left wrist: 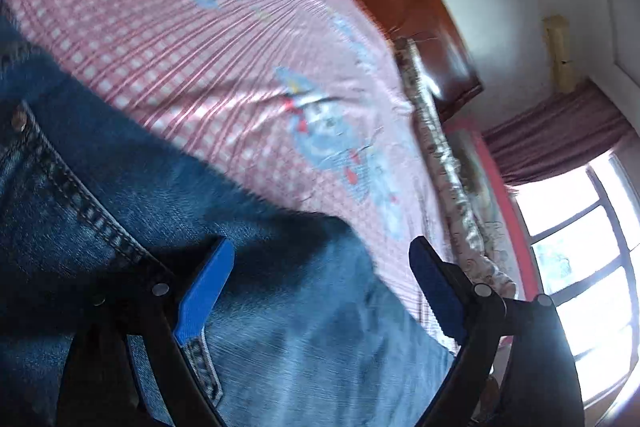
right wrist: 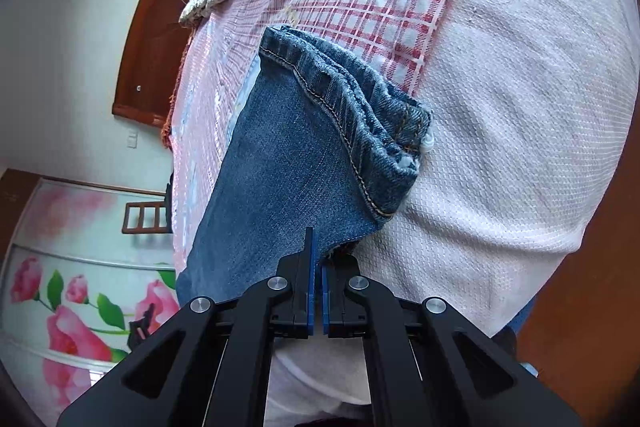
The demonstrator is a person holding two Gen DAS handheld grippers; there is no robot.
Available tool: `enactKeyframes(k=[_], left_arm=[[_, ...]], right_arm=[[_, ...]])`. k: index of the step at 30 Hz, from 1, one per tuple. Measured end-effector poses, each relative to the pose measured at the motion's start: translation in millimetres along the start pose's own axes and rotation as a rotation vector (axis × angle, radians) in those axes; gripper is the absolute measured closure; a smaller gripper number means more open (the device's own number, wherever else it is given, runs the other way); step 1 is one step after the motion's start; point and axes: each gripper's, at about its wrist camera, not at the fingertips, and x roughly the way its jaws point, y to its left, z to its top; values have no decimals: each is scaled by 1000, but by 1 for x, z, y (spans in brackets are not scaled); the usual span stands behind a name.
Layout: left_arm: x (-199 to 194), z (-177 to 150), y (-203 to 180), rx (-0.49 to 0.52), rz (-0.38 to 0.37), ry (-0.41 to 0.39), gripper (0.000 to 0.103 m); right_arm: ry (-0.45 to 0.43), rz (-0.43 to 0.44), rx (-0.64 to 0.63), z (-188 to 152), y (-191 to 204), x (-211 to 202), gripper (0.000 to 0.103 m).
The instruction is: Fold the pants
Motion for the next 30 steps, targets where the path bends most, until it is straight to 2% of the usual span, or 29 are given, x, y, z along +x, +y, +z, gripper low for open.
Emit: enactKeyframes(k=[1, 3, 7, 10, 12, 15, 16, 18, 19, 20, 23, 25, 27, 28, 30], left_arm=[[6, -4, -4, 46, 34, -17, 16], [12, -12, -17, 140, 101, -33, 9], [10, -15, -30, 201, 181, -25, 7], [-18, -15, -36, 156, 88, -69, 6], [-22, -15, -49, 190, 29, -87, 5], [5, -14, -64, 210, -19, -27, 4], [16, -16, -63, 201, -18, -3, 4], [39, -16, -54, 176, 39, 31, 3], [46, -17, -51, 186, 56, 26, 3], [47, -22, -56, 236, 73, -3, 2], [52, -33, -69, 334, 153, 14, 2], [43, -36, -74, 329, 143, 43, 2], [20, -44, -75, 299, 85, 29, 2], [8, -51, -77, 303, 66, 22, 2], [-13, -69, -80, 378, 54, 5, 2]], right_arm=[[0, 3, 1, 0, 0, 0, 103], [-1, 11, 8, -1, -1, -1, 103], [0, 22, 12, -4, -2, -1, 103], [2, 28, 5, -4, -3, -1, 103], [2, 35, 11, -3, -5, -1, 103], [1, 34, 14, -4, -5, -2, 103], [0, 33, 14, -4, -5, -3, 103], [-3, 35, 15, -6, -5, -2, 103], [-5, 38, 18, -6, -4, -2, 103], [-7, 40, 22, -7, -4, -2, 103], [-9, 46, 25, -8, -5, -2, 103], [-8, 54, 33, -8, -5, -3, 103], [-7, 32, 8, -8, -1, -4, 103], [-5, -2, -29, -6, 6, -5, 103], [-8, -121, -208, -7, 37, -5, 103]])
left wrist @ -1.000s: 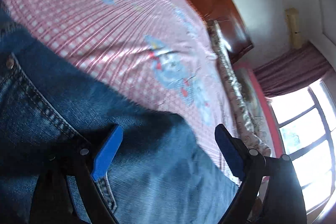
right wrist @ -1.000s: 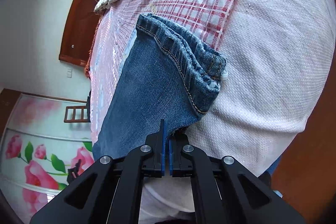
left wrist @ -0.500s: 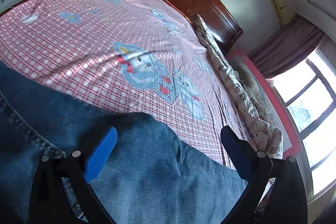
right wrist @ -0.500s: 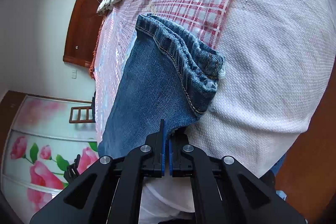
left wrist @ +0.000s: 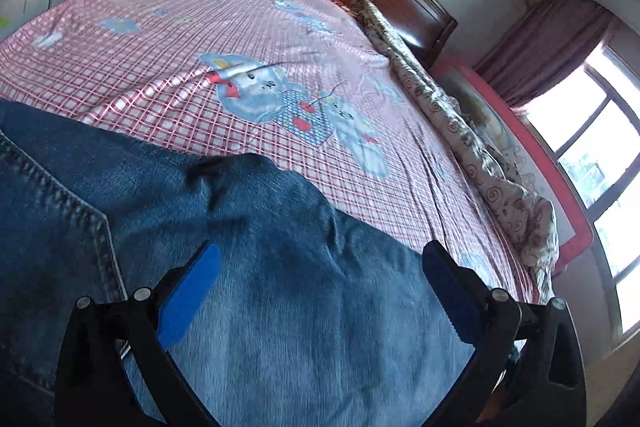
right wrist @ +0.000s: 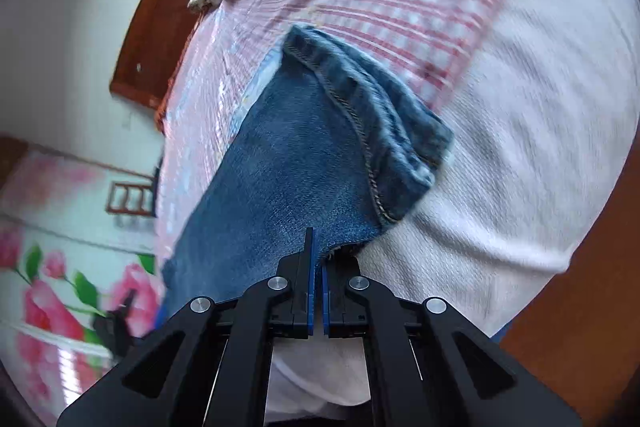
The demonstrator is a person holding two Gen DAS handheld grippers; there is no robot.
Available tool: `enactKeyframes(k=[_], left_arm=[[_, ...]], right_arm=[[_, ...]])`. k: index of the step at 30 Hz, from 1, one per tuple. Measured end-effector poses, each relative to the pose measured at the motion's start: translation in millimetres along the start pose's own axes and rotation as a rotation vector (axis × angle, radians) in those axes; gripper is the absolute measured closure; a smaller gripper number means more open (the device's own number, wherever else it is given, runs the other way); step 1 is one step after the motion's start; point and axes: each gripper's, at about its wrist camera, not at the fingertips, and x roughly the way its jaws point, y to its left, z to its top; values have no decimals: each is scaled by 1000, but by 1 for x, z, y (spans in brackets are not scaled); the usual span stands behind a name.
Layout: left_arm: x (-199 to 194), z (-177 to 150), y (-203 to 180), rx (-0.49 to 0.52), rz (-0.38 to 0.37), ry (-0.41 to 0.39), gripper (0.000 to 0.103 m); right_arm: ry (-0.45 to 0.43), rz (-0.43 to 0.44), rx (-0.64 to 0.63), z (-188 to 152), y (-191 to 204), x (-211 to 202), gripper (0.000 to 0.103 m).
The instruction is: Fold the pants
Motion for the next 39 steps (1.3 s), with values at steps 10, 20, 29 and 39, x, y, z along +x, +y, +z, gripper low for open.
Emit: enactKeyframes(k=[10, 20, 29, 39], left_arm=[[5, -26, 17, 59, 123, -28, 2], [7, -28, 15, 76, 143, -49, 2], [8, -28, 13, 73, 149, -54, 2], [7, -31, 14, 70, 142, -65, 2]], right_arm=[[-202, 92, -228, 28, 63, -46, 103], [-134, -31, -13, 14, -10, -7, 103], [-49, -134, -55, 28, 2, -17, 88], [-102, 148, -65, 17, 43, -23, 81]])
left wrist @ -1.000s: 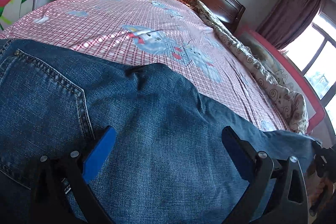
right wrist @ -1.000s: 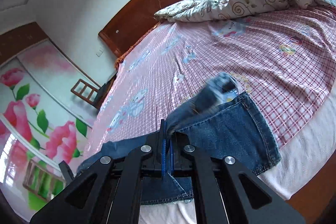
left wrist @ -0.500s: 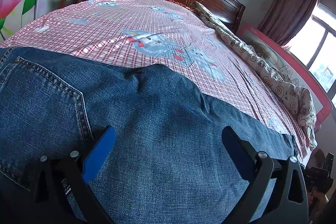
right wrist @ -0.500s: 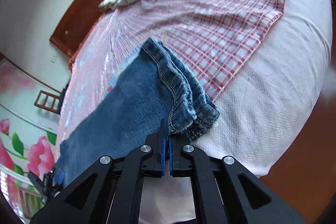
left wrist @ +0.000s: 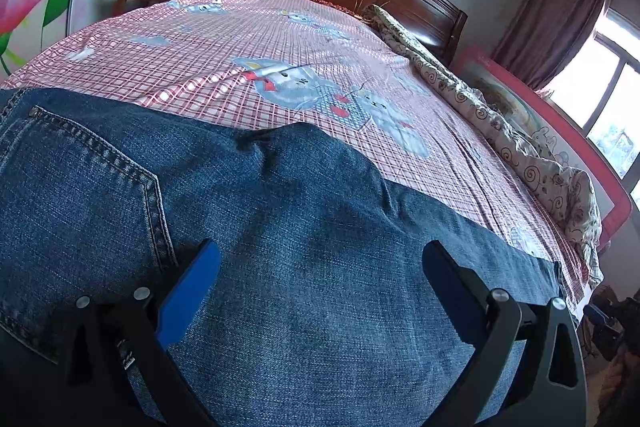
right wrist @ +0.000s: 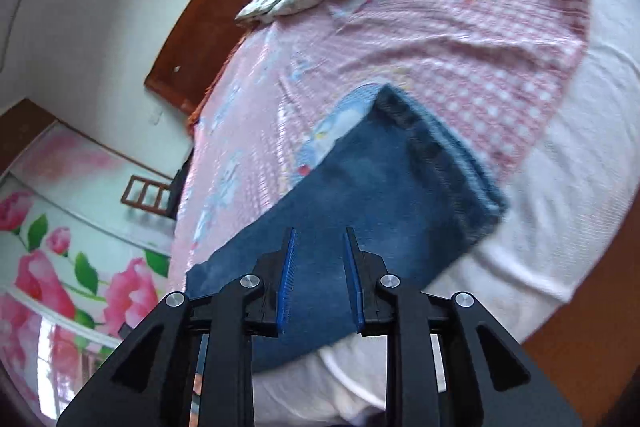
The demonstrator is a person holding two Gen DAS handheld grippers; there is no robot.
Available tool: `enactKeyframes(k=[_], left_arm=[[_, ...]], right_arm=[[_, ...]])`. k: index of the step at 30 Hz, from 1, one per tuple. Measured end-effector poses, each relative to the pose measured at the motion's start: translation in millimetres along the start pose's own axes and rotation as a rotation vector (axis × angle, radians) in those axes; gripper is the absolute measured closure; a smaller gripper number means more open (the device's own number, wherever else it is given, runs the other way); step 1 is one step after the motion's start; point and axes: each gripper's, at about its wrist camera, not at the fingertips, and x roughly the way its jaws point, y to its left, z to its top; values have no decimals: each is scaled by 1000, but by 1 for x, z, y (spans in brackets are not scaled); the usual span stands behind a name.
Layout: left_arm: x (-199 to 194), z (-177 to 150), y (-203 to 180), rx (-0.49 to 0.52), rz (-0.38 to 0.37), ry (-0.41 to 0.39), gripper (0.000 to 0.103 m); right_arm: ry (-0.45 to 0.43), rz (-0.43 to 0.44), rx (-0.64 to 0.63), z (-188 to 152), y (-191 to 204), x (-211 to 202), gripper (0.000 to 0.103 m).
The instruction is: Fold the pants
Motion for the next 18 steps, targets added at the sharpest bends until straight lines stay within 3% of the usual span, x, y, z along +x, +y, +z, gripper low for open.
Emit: enactKeyframes(k=[5, 8, 10, 12, 15, 18], left_arm=[[-2, -3, 1, -6, -15, -15, 2], [-2, -4, 3, -12, -25, -20, 2], [-1, -4, 1, -4, -16, -17, 2], [1, -4, -1, 6, 0, -9, 2], [1, -4, -2, 9, 5, -7, 2], [1, -4, -3, 8, 2, -9, 2]], right_arm=[[130, 96, -36, 5, 28, 87, 81], [159, -34, -37, 12, 20, 128, 83], [106, 24, 78, 21, -4, 134, 103], [106, 17, 97, 23, -8, 135, 103], [84, -77, -28, 23, 8, 120, 102], [33, 37, 46, 13, -1, 83, 102]])
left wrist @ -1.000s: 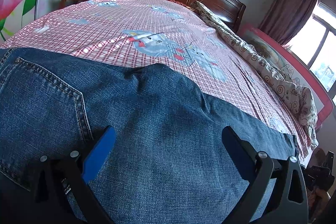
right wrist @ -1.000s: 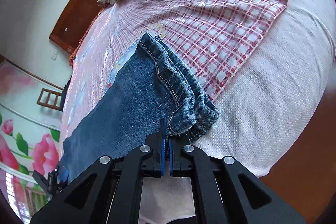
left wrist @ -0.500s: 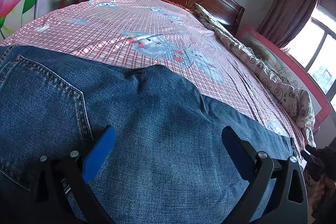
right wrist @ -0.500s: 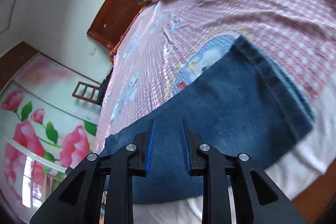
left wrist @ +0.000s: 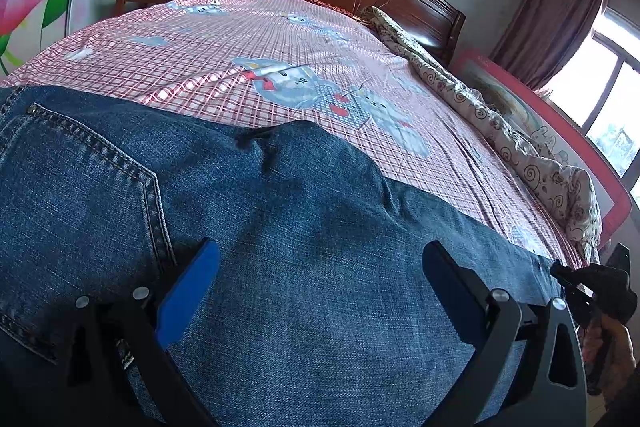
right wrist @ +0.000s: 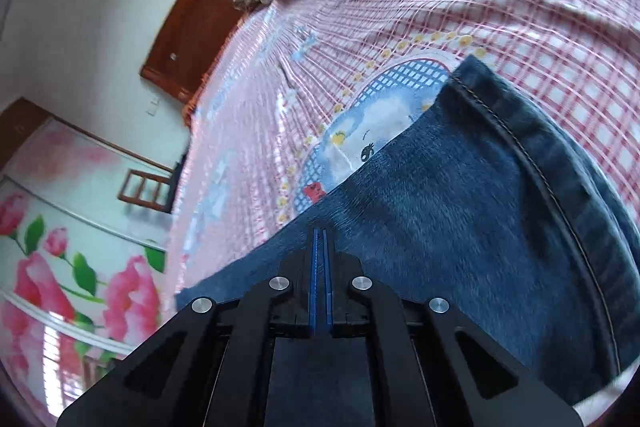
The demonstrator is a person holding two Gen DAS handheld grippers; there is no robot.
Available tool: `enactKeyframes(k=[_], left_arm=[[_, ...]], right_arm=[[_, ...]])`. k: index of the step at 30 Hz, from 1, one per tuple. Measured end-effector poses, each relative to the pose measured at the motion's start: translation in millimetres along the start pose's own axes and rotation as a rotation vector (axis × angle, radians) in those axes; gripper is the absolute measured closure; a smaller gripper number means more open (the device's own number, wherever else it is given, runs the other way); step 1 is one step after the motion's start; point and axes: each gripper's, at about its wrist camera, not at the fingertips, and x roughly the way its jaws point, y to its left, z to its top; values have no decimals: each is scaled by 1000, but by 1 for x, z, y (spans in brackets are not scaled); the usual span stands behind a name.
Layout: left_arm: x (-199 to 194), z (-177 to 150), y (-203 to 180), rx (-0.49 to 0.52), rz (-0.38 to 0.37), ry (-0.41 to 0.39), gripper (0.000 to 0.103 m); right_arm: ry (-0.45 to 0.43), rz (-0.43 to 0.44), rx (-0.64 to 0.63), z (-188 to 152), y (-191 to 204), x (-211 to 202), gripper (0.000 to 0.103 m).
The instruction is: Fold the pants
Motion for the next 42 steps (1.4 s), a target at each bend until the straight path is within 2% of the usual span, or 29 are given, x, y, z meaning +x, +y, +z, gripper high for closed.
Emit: enactKeyframes(k=[2, 3, 4, 6, 7, 9, 10, 11, 13, 14, 17, 21, 25, 28, 31, 33, 36, 42], left_arm=[[0, 0, 0, -2, -2, -1, 2], [0, 0, 0, -3, -4, -2, 2], [-1, 0, 0, -5, -7, -4, 2], [-2, 0, 2, -11, -17, -8, 2], [-3, -1, 2, -14, -21, -11, 2], [-3, -1, 3, -14, -24, -16, 2], [-3, -1, 3, -11, -20, -14, 2], [-2, -1, 2, -9, -16, -13, 2], [-3, -1, 2, -8, -15, -13, 2], [-4, -1, 3, -12, -20, -15, 2], [-5, -2, 5, -18, -30, -19, 2], [-5, -2, 5, -19, -31, -20, 2], [-6, -2, 4, -20, -32, -21, 2], [-6, -3, 4, -19, -31, -20, 2], [-6, -3, 4, -20, -32, -21, 2], [-6, -3, 4, -20, -33, -21, 2], [-6, -2, 4, -22, -35, -22, 2], [-6, -2, 4, -25, -40, -24, 2]], right_arm=[[7, -24, -52, -9, -1, -16, 102], [25, -70, -84, -13, -7, -19, 92], [50, -137, -90, -17, -19, -20, 90], [17, -68, -9, -19, -40, -34, 91], [-26, -60, 16, -19, -41, -47, 91], [-127, 39, 31, -25, -42, -80, 91], [-167, 28, 53, -29, -46, -95, 88], [-189, 5, 78, -34, -54, -106, 74], [-224, -78, 119, -44, -73, -122, 61], [-235, -96, 139, -47, -82, -127, 61], [-281, -65, 170, -48, -97, -136, 61], [-239, -65, 134, -39, -95, -119, 61], [-229, -124, 33, -32, -85, -109, 61], [-233, -134, 9, -26, -80, -101, 61], [-235, -180, -53, -26, -74, -99, 61], [-228, -234, -104, -26, -68, -97, 77], [-224, -207, -69, -28, -73, -102, 80], [-257, -201, -89, -30, -52, -116, 81]])
